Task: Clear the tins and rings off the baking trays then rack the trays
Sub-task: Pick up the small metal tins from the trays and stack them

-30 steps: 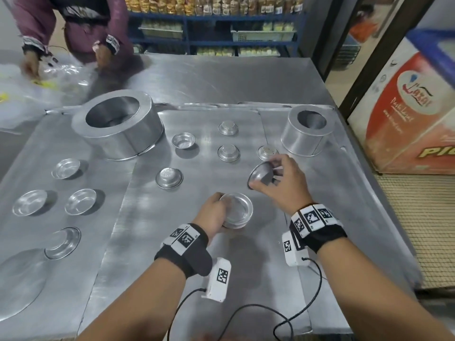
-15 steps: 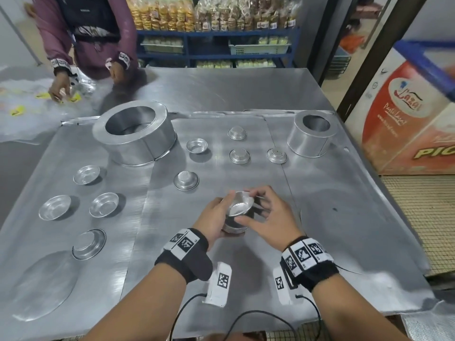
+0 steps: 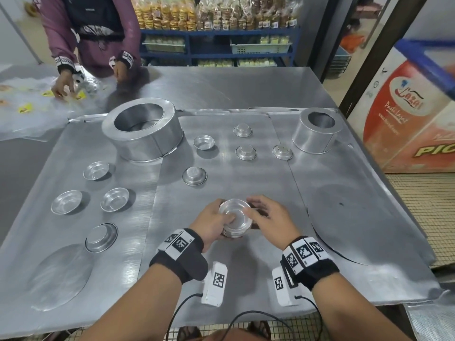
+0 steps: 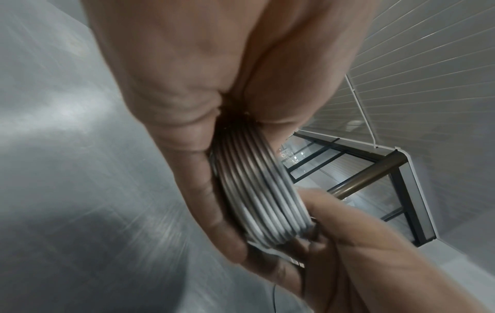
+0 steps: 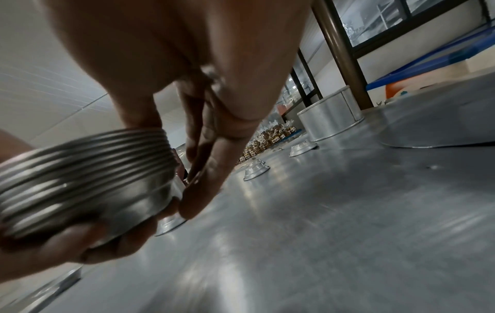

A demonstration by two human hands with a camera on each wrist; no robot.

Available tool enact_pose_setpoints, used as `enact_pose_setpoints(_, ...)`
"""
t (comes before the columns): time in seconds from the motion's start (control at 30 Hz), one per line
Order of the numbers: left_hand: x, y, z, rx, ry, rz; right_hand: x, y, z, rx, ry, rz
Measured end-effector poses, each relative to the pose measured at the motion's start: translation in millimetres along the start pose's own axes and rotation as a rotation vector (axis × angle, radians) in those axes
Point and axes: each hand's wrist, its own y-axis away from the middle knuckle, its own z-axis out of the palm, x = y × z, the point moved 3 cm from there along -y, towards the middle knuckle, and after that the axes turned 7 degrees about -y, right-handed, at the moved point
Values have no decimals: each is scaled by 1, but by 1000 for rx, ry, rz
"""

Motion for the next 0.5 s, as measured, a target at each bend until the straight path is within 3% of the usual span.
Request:
enact_pose_setpoints(0.1,-2,6,-1,-26,-36,-6,4,-6,4,22,120,57)
enact_pose_setpoints(0.3,-9,12,-6,-53,-104,-66,-3,-8,15,-102,447,54)
enact_pose_setpoints(0.5,-13,13,-26,-36,-392,-23,0,-8,31,-150,597,41)
